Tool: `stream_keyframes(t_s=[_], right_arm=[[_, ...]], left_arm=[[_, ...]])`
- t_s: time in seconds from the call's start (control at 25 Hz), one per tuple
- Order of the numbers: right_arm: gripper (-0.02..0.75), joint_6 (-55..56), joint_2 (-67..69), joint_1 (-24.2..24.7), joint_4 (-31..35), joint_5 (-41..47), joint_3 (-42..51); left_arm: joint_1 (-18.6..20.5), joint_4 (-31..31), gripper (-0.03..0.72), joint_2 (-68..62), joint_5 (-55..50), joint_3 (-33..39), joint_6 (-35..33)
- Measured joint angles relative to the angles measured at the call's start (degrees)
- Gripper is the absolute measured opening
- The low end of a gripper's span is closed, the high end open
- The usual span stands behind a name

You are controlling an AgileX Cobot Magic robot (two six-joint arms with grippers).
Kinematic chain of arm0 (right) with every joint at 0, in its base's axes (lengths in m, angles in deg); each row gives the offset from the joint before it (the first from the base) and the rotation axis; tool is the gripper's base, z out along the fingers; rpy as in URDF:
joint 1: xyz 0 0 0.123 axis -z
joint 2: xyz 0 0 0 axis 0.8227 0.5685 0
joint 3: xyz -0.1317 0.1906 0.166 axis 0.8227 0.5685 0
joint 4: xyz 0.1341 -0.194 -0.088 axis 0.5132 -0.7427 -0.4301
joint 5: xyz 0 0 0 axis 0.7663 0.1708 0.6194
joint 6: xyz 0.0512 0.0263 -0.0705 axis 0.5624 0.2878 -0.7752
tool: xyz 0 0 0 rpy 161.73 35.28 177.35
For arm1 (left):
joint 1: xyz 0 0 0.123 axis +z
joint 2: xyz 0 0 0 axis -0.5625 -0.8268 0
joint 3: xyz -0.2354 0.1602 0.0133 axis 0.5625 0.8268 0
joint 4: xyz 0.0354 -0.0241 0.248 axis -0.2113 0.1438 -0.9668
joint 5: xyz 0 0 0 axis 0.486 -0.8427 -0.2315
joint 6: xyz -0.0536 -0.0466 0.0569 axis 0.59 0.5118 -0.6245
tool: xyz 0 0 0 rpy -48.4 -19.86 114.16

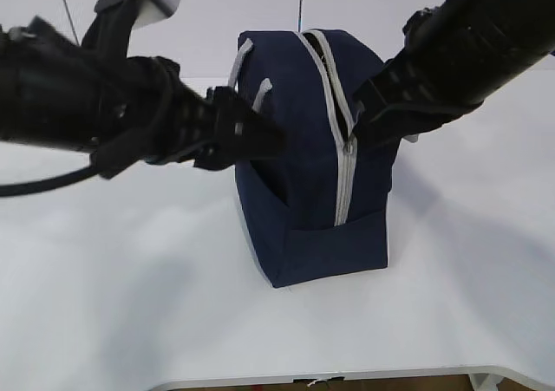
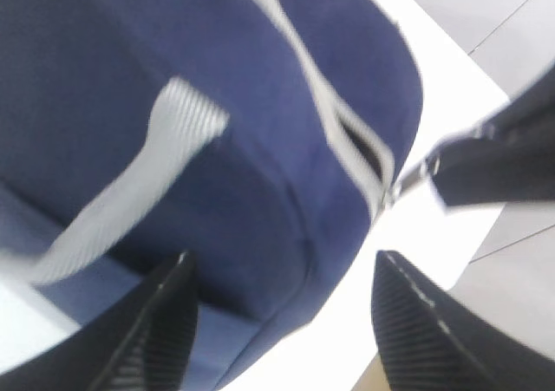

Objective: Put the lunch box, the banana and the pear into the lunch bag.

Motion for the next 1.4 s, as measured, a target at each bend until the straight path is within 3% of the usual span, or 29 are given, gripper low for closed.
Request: stream_keyframes(t_s=[0.2, 0.28, 0.4, 0.68, 1.16, 1.32, 1.4], right_arm=[[0.018, 0.0, 0.0, 0.0, 0.0, 0.0, 0.0], [0.018, 0.0, 0.0, 0.0, 0.0, 0.1, 0.0], [0.018, 0.0, 0.0, 0.0, 0.0, 0.6, 0.0], [0.018, -0.1, 0.0, 0.0, 0.1, 1.4, -0.1], [0.018, -1.0, 0.0, 0.0, 1.1, 4.0, -0.1], [0.018, -1.1, 0.0, 0.0, 1.1, 4.5, -1.4], [0.018, -1.1, 0.0, 0.0, 1.1, 4.7, -2.3]], left_arm=[[0.0, 24.3, 0.463, 1.2, -1.6, 7.2, -31.7], [0.0, 28.6, 0.463, 0.5, -3.6, 8.5, -41.7], [0.0, 30.4, 0.463, -1.6, -6.7, 8.7, -50.0], [0.0, 30.8, 0.463, -5.5, -8.0, 8.7, -57.1], [0.0, 30.9, 0.456, -9.4, -8.6, 4.7, -58.3], [0.0, 30.9, 0.391, -9.4, -9.1, 4.7, -58.3], [0.0, 30.9, 0.314, -9.4, -9.1, 4.7, -58.3]])
